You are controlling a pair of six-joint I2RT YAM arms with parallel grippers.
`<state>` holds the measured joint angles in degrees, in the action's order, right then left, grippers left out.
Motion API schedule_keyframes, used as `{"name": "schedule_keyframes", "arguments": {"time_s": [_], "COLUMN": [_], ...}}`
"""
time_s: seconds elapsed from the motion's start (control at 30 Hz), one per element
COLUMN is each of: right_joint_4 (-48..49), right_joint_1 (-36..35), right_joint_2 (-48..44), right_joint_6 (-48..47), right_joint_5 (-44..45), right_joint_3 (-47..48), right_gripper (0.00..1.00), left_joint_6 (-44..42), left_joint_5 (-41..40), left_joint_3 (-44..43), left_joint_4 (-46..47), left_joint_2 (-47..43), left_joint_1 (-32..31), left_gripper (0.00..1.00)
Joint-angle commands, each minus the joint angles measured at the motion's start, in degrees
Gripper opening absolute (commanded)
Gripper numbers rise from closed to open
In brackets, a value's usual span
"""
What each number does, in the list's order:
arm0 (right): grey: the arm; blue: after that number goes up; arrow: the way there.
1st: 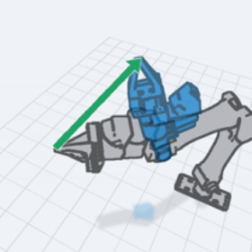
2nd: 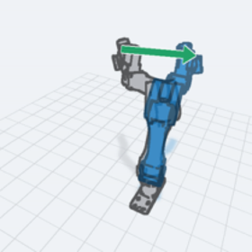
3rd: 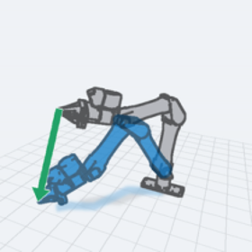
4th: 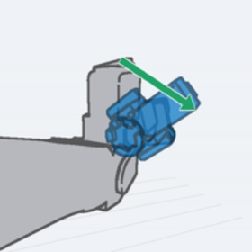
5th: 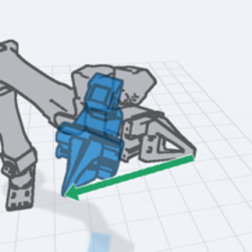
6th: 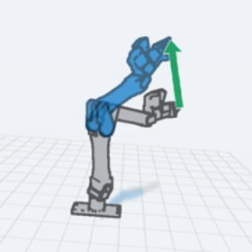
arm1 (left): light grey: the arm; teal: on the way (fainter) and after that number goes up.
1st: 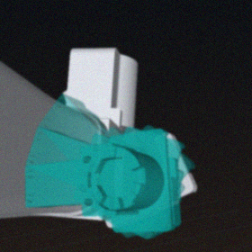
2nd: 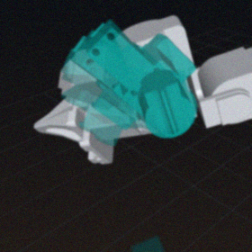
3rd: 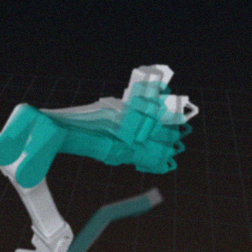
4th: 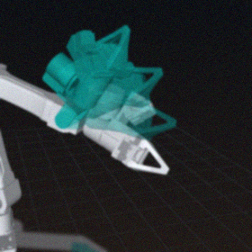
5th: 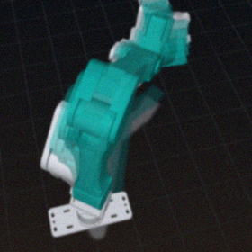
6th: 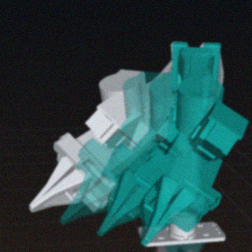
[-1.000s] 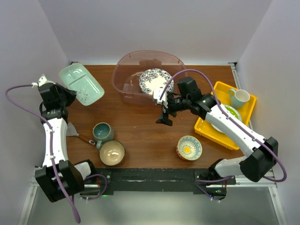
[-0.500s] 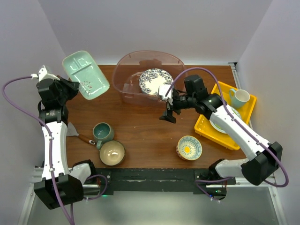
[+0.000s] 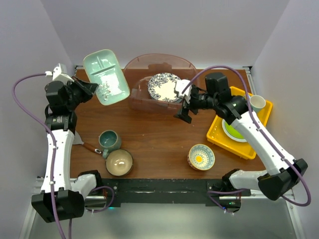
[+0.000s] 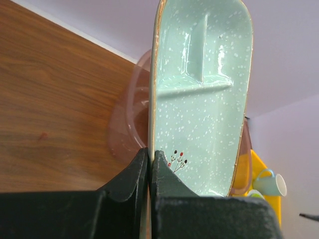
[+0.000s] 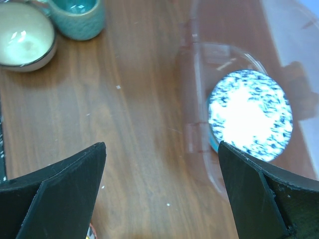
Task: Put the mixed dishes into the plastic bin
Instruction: Place the plate in the plastic bin.
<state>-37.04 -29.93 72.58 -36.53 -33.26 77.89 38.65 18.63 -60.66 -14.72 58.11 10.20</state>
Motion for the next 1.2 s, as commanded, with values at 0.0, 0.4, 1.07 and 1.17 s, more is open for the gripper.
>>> {"name": "schedule_keyframes", "arguments": {"time_s": [0.0,0.4,1.07,1.17], "right_joint_4": [-1.72,2.75,17.17,19.54], "right_joint_1": [0.31,4.0,14.64,14.82], "right_joint_2": [-1.39,0.46,1.16,1.25], "right_joint_6": [4.18,18.77,42.06,43.91], "right_joint_5": [7.49,11.83,-18.86,-21.06], "right_joint_3": [6.74,14.05,5.79,4.29], "right_gripper": [0.98,0.98,0.98,0.98], "left_joint_6": [3.62,3.54,1.95,1.95], "left_joint_5": [5.62,5.8,-3.34,-4.22], "left_joint_3": [-2.53,-0.16,0.46,0.46], "left_joint_4": [13.75,19.55,24.39,24.65], "left_joint_2": [-3.35,-2.83,2.18,2.54], "left_joint_1": [-1.49,-9.84,-26.89,-28.12], "left_gripper": [0.0,0.0,0.0,0.0]}}
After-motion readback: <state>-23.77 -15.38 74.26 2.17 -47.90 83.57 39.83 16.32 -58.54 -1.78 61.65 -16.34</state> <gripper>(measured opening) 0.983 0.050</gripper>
